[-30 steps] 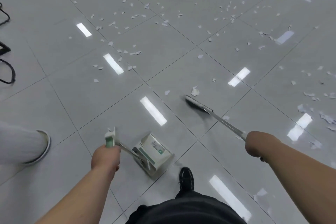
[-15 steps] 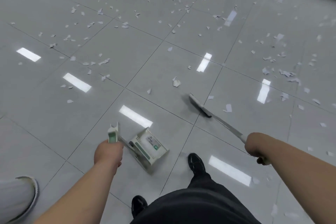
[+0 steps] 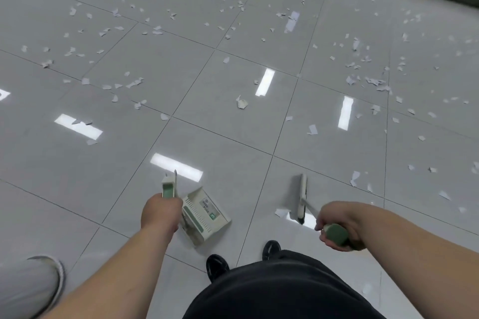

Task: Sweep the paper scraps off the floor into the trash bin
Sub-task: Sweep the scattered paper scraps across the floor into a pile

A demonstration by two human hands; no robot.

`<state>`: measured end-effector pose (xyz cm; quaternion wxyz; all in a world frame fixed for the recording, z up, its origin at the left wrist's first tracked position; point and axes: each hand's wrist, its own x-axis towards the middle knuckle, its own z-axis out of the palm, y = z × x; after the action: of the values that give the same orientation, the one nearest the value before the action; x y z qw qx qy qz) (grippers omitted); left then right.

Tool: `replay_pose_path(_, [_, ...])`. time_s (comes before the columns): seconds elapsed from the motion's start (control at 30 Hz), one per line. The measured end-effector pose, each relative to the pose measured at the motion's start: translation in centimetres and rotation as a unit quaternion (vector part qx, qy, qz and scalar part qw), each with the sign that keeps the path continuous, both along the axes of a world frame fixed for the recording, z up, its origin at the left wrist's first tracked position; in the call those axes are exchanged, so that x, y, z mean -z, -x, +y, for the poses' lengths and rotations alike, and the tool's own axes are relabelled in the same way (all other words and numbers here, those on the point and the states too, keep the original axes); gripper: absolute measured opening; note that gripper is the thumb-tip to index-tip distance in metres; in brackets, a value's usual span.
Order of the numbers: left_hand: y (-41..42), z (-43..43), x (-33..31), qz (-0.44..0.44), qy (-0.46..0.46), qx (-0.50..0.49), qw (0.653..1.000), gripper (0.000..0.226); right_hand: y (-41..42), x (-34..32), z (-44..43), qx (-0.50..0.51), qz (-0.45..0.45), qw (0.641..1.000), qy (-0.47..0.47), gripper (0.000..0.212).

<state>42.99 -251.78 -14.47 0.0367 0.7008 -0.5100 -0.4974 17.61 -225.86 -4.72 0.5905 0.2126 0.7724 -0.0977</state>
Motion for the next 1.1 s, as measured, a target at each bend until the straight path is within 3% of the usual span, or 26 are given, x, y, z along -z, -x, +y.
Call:
replay_pose_path(0.17, [-3.2,0.3,0.3,-0.002,-0.007,-0.024,1.000,0.012,-3.6,-0.8,-3.9,0.125,-0.030,0.990,0.064,0.010])
replay_pose_path(0.33, [-5.6,0.3,0.2,0.018,-0.011,-0.067,0.998,0.004,-4.1,0.4,-8.3,0.260,-0.051,0.953,0.150,0.008])
replay_pose_path(0.47, [-7.5,0.4,0.2,0.026,-0.012,-0.106,0.994,0.003,-4.0,1.1,-12.2,0.311,-0.041,0.925,0.216,0.009])
replay_pose_path(0.57, [-8.6,-0.1,0.4,0.025,-0.011,-0.128,0.991,0.005,-3.6,1.2,-13.8,0.291,-0.026,0.932,0.216,0.015])
replay_pose_path(0.73, [-9.5,-0.7,0.1,0.018,0.000,-0.149,0.989,0.007,-3.8,-1.3,-12.6,0.149,0.024,0.974,0.168,0.011])
replay_pose_path(0.93, [-10.3,-1.0,-0.2,0.015,0.016,-0.139,0.990,0.006,-5.9,-3.5,-11.6,0.091,-0.015,0.989,0.112,0.003])
replay_pose_path(1.1, [-11.8,-1.0,-0.2,0.014,0.034,-0.158,0.987,0.003,-9.4,-3.4,-12.2,0.024,-0.059,0.994,0.084,0.009])
